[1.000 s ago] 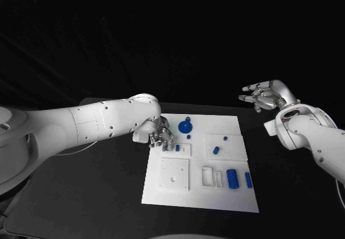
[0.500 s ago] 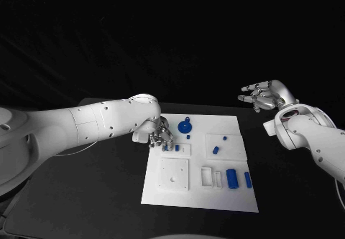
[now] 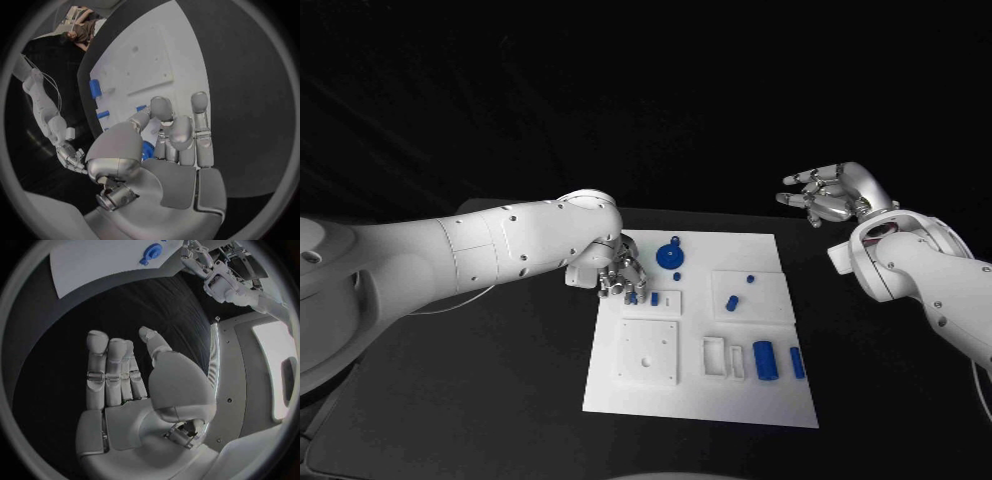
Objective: Assemble the parts on the task board
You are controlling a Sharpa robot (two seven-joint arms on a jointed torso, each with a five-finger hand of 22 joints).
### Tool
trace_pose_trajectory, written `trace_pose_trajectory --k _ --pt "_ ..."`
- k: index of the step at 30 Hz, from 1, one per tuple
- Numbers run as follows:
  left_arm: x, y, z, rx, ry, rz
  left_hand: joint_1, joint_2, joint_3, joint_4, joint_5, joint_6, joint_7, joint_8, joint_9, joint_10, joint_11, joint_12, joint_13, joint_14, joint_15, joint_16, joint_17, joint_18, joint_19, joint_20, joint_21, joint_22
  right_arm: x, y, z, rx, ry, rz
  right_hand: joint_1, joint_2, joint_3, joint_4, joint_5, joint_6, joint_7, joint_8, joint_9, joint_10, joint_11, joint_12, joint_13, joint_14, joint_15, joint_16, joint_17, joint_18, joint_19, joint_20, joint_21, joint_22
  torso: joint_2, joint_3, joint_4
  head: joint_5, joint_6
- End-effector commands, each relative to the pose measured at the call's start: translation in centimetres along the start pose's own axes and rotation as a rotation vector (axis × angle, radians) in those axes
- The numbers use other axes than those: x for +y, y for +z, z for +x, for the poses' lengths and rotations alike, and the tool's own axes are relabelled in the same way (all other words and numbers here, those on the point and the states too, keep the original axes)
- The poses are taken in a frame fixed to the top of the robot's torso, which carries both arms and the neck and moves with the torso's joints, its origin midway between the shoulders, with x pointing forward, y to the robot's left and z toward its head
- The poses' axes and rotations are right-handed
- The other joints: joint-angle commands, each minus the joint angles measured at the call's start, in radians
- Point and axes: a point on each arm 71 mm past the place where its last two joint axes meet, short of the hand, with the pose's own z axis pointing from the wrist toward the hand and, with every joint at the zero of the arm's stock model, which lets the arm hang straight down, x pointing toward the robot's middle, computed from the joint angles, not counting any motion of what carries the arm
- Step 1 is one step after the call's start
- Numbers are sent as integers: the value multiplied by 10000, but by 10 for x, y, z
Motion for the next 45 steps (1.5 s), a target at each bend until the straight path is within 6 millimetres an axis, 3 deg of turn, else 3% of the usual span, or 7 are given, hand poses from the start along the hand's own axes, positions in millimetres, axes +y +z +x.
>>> trace_pose_trajectory --k 1,6,7,15,33,40,45 --pt "1 9 10 -4 61 -179 2 -217 -62 108 -68 1627 -1336 -35 -16 73 -339 44 -14 -7 -56 -11 -5 169 34 67 -58 168 1 0 1 140 -70 -126 -93 -20 13 -23 64 -34 8 43 -11 -45 41 13 -5 -50 6 37 -17 61 -12 20 23 506 1 -1 8 2 13" --pt "1 9 10 -4 61 -177 55 -402 -425 309 -71 1620 -1342 -33 -23 74 -339 34 -27 -14 -58 -36 -36 144 45 40 -93 167 1 0 1 142 -70 -123 -93 -20 13 -23 64 -34 8 43 -11 -45 41 13 -5 -50 6 37 -17 61 -12 20 23 506 0 -6 7 0 4" --pt "1 9 10 0 59 -175 197 -282 -1134 342 618 1596 -1365 -59 -16 76 -317 35 -31 -15 -61 -37 -33 118 48 27 -100 173 1 0 1 143 -70 -123 -93 -20 13 -23 64 -34 8 43 -11 -45 41 13 -5 -50 6 37 -17 61 -12 20 23 506 0 -6 7 0 4" --pt "2 9 10 65 3 -137 352 -11 -774 -318 2011 1509 -1291 -36 -72 72 -303 3 -46 -43 -49 -64 -77 103 20 -12 -104 180 1 0 1 154 -74 -106 -93 -20 13 -23 64 -34 8 43 -11 -45 41 13 -5 -50 6 37 -17 61 -12 20 23 506 -1 -9 5 9 4" --pt "6 8 10 54 -105 -164 293 286 -637 -582 1810 1365 -1238 -57 -125 72 -268 -66 -74 -103 -37 -175 -288 129 -27 4 -80 174 -1 0 2 174 -79 -75 -93 -20 13 -23 64 -34 8 43 -11 -45 41 13 -5 -50 6 37 -17 61 -12 20 23 506 -1 -11 9 1 19" --pt "8 8 9 -6 -168 -170 439 -61 -921 -359 1506 1004 -1139 -55 -1162 49 -248 -247 10 -155 -32 -311 -512 -201 4 -335 -181 162 -1 -1 2 175 -86 -62 -93 -20 13 -23 64 -34 8 43 -11 -45 41 13 -5 -50 6 37 -17 61 -12 20 23 506 -5 -11 7 -1 14" --pt "9 8 9 -73 -246 -161 581 -228 -1045 -280 1338 837 -1088 -54 -1543 9 -199 -607 797 -204 -27 -412 -634 -370 32 -490 -299 163 -1 -1 2 177 -89 -55 -93 -20 13 -23 64 -34 8 43 -11 -45 41 13 -5 -50 6 37 -17 61 -12 20 23 506 -4 -12 11 -6 12"
